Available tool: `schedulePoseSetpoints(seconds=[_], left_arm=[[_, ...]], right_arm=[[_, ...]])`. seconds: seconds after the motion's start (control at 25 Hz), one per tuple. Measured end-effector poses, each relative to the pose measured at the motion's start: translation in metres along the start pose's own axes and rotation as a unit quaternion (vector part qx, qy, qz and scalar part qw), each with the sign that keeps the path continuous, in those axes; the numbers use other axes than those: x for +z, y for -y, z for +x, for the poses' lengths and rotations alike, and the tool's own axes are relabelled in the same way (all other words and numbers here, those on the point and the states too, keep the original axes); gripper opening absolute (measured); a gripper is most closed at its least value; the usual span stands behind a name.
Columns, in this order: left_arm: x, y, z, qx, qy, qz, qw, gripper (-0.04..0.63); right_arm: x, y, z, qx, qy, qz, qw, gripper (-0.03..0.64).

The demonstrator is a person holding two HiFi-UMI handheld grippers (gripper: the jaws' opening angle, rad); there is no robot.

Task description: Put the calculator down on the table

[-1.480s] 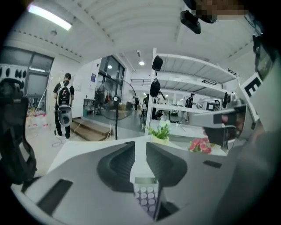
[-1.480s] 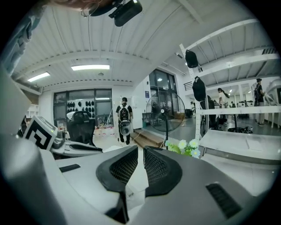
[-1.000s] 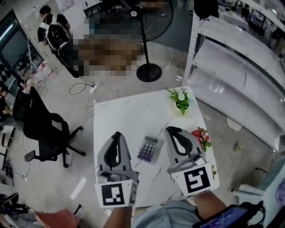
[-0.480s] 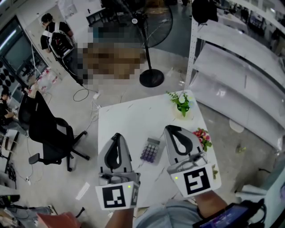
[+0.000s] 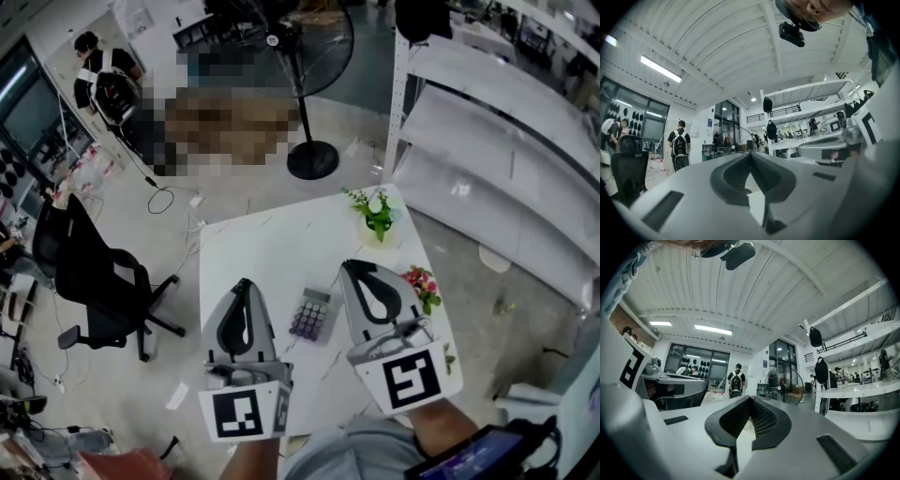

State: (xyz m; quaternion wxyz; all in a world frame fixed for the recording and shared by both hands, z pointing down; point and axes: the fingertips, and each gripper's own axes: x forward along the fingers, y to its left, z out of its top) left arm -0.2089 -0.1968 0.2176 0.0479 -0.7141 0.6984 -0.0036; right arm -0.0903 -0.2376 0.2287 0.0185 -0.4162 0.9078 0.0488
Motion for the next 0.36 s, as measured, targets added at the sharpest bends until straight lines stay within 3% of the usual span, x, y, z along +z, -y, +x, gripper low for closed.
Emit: schedulePoseSetpoints(seconds=[0.36], left_arm=[[-0.0062,0.0024,0.0039,-0.002,-0.008,0.0,1.0,0.008]], right_arm=[[-0.0042,0.0043,0.0016,-0.003,-0.006,0.004,1.0,0.015]])
